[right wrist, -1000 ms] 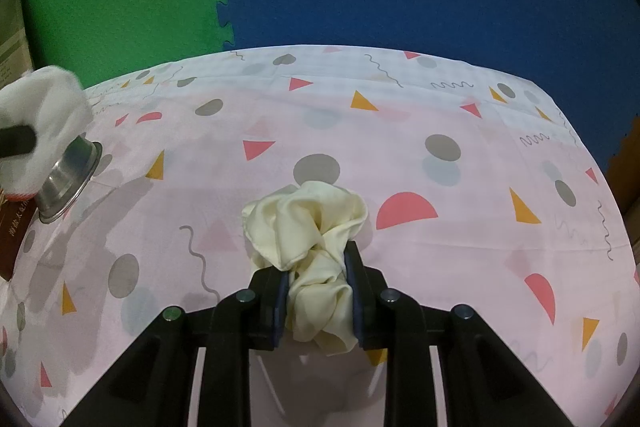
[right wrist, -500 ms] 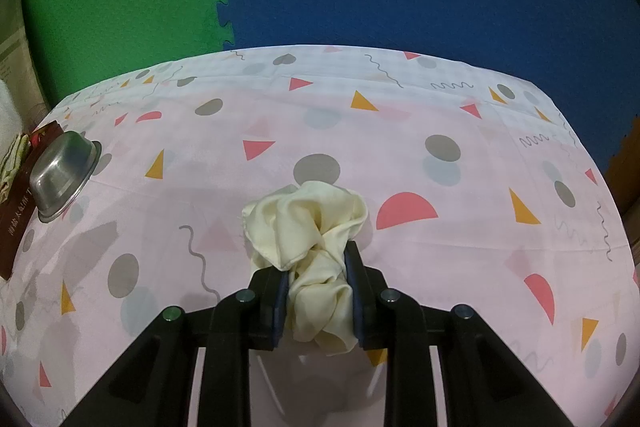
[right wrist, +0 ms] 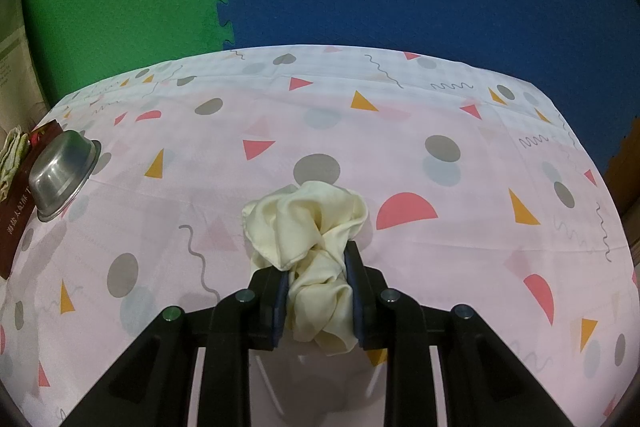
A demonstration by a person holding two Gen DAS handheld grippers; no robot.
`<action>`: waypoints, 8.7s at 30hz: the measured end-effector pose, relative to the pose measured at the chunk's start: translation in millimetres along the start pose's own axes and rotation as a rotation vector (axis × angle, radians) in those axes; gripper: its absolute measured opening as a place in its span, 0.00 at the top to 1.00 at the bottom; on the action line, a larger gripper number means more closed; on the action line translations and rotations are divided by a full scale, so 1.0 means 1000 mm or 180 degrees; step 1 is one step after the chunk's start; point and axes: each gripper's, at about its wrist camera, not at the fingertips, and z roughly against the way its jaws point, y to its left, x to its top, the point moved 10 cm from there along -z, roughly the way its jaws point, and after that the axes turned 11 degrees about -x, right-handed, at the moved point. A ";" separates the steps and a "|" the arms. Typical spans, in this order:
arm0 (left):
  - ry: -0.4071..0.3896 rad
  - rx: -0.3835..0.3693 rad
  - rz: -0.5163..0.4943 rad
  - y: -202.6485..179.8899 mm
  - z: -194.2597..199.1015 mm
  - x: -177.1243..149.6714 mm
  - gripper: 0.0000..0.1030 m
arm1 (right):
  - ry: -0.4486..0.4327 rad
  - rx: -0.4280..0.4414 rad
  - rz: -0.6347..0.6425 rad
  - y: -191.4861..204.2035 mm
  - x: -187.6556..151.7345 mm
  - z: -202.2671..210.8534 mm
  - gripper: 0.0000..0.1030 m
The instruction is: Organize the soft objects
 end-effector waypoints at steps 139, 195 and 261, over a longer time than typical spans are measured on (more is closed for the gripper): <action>-0.0439 0.1627 0.0564 0.195 0.087 -0.088 0.17 | -0.0407 0.1043 0.0698 0.271 0.046 0.160 0.75; -0.0401 0.1717 0.1054 0.242 0.104 -0.101 0.17 | -0.0404 0.0952 0.1090 0.433 0.063 0.142 0.44; -0.0261 0.1400 0.0635 0.180 0.081 -0.097 0.15 | -0.0283 0.0651 0.1017 0.349 -0.027 0.197 0.33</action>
